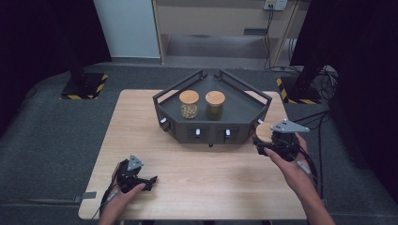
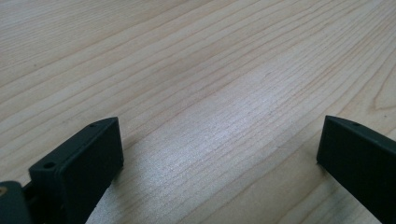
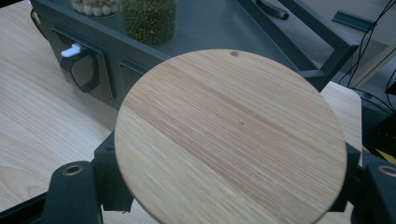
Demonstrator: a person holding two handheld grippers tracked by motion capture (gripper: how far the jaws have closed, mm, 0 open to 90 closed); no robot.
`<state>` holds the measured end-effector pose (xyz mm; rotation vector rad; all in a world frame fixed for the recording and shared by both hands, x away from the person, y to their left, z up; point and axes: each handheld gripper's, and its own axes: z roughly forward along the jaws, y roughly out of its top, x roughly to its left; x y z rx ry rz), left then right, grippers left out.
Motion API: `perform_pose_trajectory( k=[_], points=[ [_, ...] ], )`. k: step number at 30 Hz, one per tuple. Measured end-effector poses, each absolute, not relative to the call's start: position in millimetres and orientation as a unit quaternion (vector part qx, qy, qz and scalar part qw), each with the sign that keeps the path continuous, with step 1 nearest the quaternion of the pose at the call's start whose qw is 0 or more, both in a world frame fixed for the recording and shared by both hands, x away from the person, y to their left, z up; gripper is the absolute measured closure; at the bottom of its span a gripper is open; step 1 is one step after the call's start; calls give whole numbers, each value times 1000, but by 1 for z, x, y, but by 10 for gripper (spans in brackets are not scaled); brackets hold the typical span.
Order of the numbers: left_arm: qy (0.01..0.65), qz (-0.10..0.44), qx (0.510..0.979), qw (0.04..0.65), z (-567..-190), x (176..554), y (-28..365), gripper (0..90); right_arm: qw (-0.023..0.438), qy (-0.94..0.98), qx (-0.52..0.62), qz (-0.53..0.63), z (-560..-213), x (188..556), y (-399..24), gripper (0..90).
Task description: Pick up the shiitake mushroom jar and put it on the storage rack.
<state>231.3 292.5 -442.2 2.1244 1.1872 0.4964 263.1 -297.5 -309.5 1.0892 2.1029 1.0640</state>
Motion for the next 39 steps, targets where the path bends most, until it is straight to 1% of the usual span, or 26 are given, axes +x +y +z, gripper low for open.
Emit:
perform_pose_trajectory(
  k=[39],
  points=[
    [452, 189, 810, 323, -442, 232, 293, 0, 271, 784, 395, 394, -287, 281, -281, 257]
  ],
)
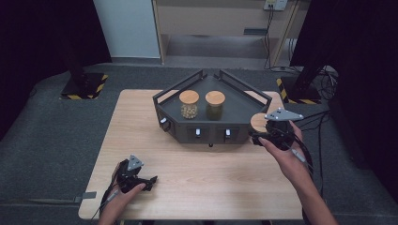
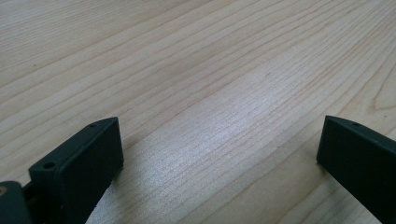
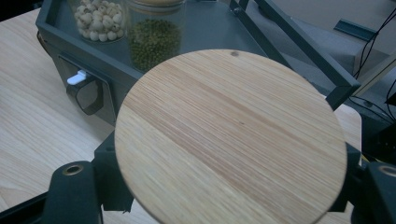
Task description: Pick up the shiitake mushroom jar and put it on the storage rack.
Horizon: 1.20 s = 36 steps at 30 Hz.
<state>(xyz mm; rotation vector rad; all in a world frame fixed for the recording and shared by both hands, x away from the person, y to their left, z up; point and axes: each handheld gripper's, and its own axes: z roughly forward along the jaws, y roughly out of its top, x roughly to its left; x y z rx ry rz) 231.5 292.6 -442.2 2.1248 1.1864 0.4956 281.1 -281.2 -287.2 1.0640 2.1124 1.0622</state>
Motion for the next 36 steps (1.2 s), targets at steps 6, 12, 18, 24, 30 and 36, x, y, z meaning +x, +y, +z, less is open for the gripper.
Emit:
perform_pose_trajectory(
  k=[6, 12, 18, 24, 30, 36],
  points=[
    [452, 189, 810, 323, -442, 231, 293, 0, 270, 784, 396, 394, -284, 283, -279, 257],
    [452, 189, 810, 323, -442, 231, 293, 0, 270, 786, 393, 395, -281, 286, -276, 257],
    [451, 189, 811, 322, -442, 232, 293, 0, 271, 785, 392, 396, -278, 289, -273, 257],
    [451, 189, 811, 322, -442, 232, 293, 0, 270, 784, 394, 396, -276, 293, -271, 257],
    [451, 189, 811, 322, -442, 232, 293, 0, 269, 783, 396, 397, -276, 296, -270, 257],
    [451, 189, 811, 322, -442, 232, 293, 0, 267, 784, 396, 397, -276, 299, -268, 257]
  ],
)
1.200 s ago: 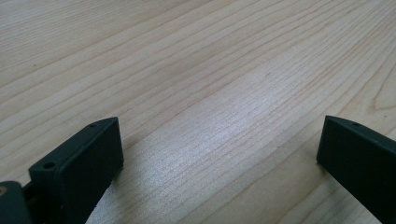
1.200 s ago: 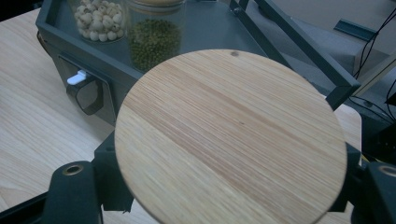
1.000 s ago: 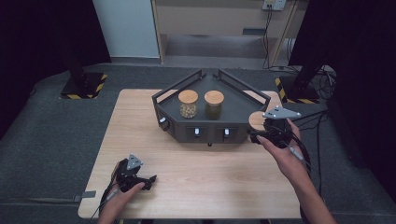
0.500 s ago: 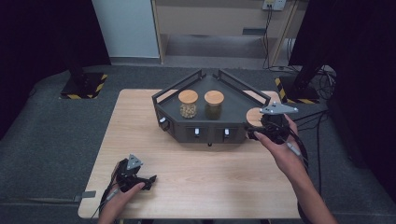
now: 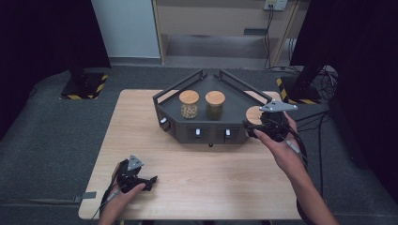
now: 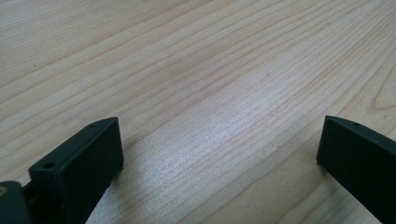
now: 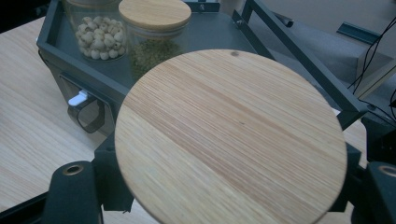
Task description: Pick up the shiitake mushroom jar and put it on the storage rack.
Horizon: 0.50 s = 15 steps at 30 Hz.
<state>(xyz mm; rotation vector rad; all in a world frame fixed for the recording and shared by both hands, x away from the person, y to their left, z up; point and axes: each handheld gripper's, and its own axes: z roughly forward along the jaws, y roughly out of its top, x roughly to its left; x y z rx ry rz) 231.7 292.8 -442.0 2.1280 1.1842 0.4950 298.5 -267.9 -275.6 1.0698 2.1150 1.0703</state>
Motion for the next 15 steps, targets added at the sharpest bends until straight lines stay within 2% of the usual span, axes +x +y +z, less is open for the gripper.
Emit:
perform_pose_trajectory(
  k=[15],
  points=[
    [451, 189, 811, 322, -442, 232, 293, 0, 269, 783, 398, 396, -272, 308, -261, 257]
  ],
)
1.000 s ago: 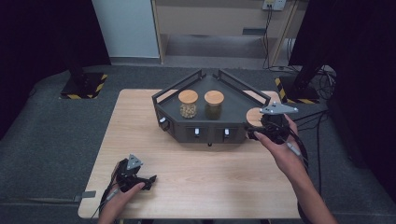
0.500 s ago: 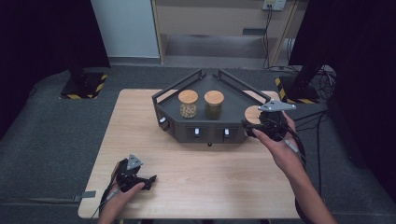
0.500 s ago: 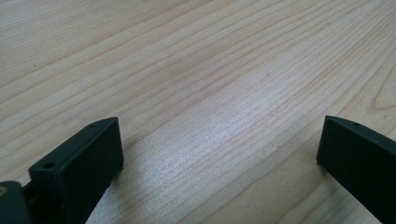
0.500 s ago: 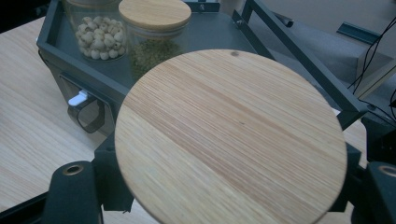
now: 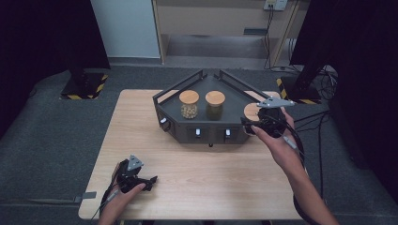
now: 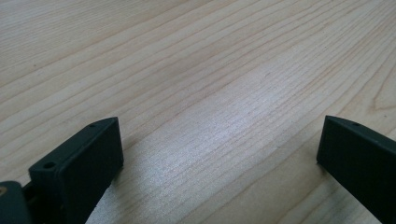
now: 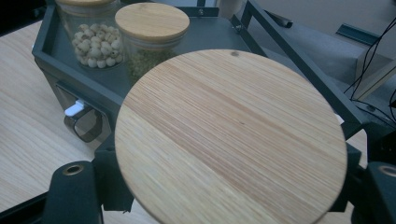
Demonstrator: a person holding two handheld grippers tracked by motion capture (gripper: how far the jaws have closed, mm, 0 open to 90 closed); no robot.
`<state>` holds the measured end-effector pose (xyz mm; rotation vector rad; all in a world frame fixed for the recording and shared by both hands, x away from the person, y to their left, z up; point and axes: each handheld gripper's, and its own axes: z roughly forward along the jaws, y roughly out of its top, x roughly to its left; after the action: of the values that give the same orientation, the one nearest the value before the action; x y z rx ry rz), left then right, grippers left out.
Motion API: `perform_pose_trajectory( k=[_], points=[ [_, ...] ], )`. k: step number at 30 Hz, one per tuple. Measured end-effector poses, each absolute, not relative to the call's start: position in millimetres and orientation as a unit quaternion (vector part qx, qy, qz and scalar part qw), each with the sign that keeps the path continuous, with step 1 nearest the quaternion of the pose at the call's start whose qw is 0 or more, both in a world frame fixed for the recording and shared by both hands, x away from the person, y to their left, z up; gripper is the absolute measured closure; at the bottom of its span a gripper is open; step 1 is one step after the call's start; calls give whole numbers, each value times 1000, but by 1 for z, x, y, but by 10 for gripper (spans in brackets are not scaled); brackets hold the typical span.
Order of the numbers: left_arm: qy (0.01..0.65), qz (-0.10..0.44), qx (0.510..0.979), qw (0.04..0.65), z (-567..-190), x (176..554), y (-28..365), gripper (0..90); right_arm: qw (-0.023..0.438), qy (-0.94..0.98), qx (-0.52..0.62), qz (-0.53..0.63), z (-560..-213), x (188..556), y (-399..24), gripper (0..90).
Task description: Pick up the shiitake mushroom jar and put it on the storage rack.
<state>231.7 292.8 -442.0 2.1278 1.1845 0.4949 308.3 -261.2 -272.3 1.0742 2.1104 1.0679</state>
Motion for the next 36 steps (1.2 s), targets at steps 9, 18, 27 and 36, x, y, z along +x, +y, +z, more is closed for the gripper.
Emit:
perform_pose_trajectory(
  k=[9, 18, 27, 36],
  points=[
    [451, 188, 811, 322, -442, 232, 293, 0, 270, 781, 403, 393, -272, 317, -258, 257],
    [451, 189, 811, 322, -442, 232, 293, 0, 272, 779, 408, 390, -270, 326, -254, 257],
    [451, 189, 811, 322, -442, 232, 293, 0, 274, 776, 412, 391, -267, 336, -250, 257],
    [451, 189, 811, 322, -442, 232, 293, 0, 272, 775, 415, 393, -267, 345, -244, 257]
  ],
)
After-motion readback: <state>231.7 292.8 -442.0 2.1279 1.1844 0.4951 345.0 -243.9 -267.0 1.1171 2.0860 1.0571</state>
